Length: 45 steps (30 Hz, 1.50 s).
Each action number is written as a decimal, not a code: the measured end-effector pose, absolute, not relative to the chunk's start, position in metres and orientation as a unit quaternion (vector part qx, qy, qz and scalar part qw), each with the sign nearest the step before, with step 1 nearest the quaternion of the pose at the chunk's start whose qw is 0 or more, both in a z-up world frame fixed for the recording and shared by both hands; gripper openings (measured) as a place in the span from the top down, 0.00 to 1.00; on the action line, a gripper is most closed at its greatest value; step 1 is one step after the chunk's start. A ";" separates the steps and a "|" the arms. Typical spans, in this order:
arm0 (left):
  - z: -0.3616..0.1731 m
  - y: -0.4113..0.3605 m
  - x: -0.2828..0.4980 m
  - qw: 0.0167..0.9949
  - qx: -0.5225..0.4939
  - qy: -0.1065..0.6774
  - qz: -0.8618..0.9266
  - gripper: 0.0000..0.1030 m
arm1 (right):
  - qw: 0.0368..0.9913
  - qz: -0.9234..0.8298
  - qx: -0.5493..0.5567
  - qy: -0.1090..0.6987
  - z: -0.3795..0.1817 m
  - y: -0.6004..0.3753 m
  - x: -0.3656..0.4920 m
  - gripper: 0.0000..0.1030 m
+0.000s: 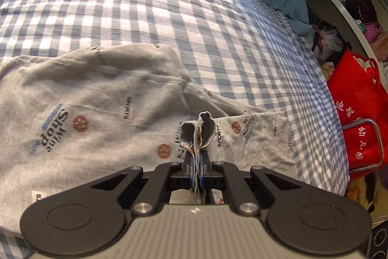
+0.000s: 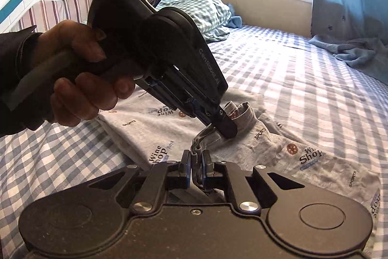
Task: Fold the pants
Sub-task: 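Release the pants with both grippers and move them back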
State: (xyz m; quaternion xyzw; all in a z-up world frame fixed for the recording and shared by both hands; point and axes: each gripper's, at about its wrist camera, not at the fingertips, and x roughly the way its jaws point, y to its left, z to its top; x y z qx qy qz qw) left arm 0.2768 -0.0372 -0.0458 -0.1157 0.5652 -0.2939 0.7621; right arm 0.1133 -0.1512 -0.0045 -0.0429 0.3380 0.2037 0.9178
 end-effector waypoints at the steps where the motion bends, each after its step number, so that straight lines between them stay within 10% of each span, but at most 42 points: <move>1: -0.053 -0.035 0.278 0.764 -0.108 0.565 -0.293 0.96 | 0.916 0.203 -0.045 0.343 -0.007 -0.150 0.114 0.90; 6: -0.078 -0.022 0.279 0.770 -0.123 0.565 -0.272 0.74 | 0.913 0.182 -0.056 0.360 -0.015 -0.159 0.104 0.68; 10: -0.071 -0.008 0.264 0.800 -0.148 0.529 -0.242 0.25 | 0.925 0.120 -0.064 0.356 -0.013 -0.190 0.092 0.18; 13: -0.060 -0.029 0.249 0.843 -0.098 0.492 -0.197 0.14 | 0.938 0.031 -0.096 0.331 -0.013 -0.223 0.091 0.02; 20: -0.082 -0.098 0.238 0.892 0.036 0.447 -0.066 0.09 | 0.939 -0.067 -0.165 0.293 -0.046 -0.288 0.145 0.01; 45: -0.084 -0.081 0.155 0.914 0.006 0.404 0.025 0.00 | 0.944 -0.007 -0.205 0.260 -0.082 -0.343 0.083 0.01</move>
